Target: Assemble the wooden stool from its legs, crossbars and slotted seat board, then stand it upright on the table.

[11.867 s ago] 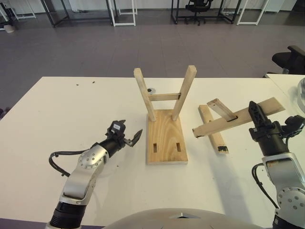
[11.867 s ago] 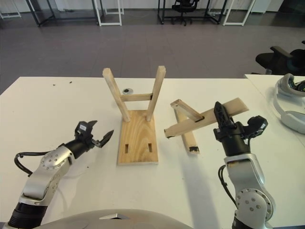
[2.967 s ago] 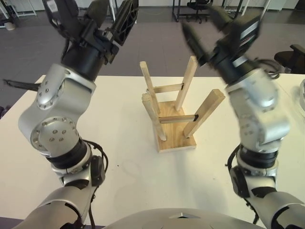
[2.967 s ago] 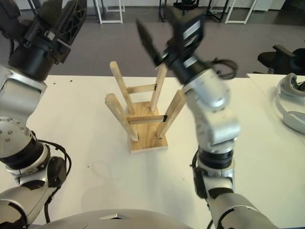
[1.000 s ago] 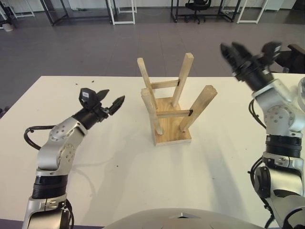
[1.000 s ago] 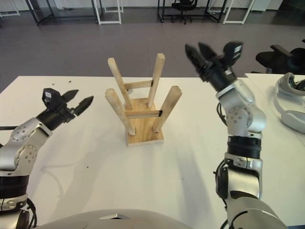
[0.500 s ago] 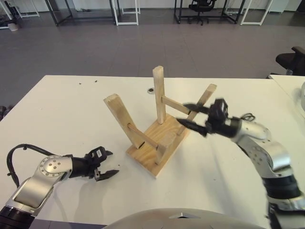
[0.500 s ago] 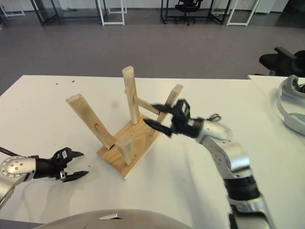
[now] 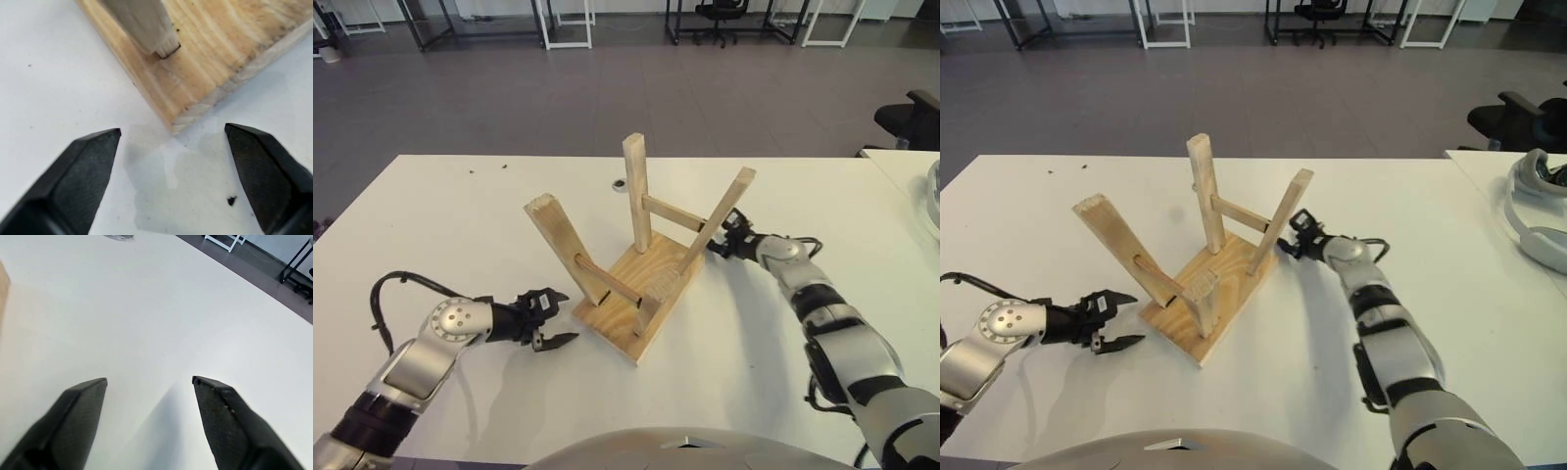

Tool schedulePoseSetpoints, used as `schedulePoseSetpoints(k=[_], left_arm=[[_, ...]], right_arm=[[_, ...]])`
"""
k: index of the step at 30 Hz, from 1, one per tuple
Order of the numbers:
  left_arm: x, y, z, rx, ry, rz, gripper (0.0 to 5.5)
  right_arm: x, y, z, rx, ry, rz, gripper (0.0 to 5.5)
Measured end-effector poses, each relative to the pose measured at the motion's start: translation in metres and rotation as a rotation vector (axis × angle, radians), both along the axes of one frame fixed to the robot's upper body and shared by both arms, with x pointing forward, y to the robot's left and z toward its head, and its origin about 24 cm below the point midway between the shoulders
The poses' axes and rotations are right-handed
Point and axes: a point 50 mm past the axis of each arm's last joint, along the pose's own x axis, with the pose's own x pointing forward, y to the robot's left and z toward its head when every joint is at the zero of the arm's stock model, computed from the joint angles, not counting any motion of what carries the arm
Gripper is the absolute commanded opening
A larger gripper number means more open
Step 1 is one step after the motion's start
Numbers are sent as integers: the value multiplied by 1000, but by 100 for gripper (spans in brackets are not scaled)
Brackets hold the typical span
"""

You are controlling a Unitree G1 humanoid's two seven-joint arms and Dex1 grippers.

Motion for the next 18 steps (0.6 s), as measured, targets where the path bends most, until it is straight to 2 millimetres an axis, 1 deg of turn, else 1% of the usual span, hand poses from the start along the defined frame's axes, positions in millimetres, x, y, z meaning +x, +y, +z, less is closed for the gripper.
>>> schedulePoseSetpoints(k=[1,2,3,4,5,7,9,11,13,15,17,18], left_arm=[[5,-2,-1,11,-9,-17,392],[17,-1,-1,6,-43,6,392],[30,-2,-3,11,-88,55,392],[49,-3,-6,19,-155,135,392],[63,-7,-8,2,-197,195,392],[83,-17,-15,-41,-246,288,392],[89,-22,-21,-83,-282,354,392],[81,-18,-22,-116,-315,389,392],[62,-7,-23,-135,-331,423,392],[38,7,-22,-93,-341,450,392],[15,5,-20,-57,-320,434,392],[10,1,-20,-56,-307,426,392]], right_arm=[[-1,1,-2,-5,5,18,328],[-5,-6,-3,-1,20,60,328],[-8,-16,-3,-2,34,77,328],[-12,-27,-3,4,52,110,328],[-16,-36,-2,13,57,128,328],[-28,-54,-4,47,62,145,328],[-46,-68,-9,116,55,157,328],[-58,-70,-12,152,5,139,328],[-66,-74,-12,124,-74,44,328],[-79,-74,-14,79,-106,-9,328],[-96,-66,-16,45,-108,-20,328],[-101,-62,-15,45,-101,-24,328]])
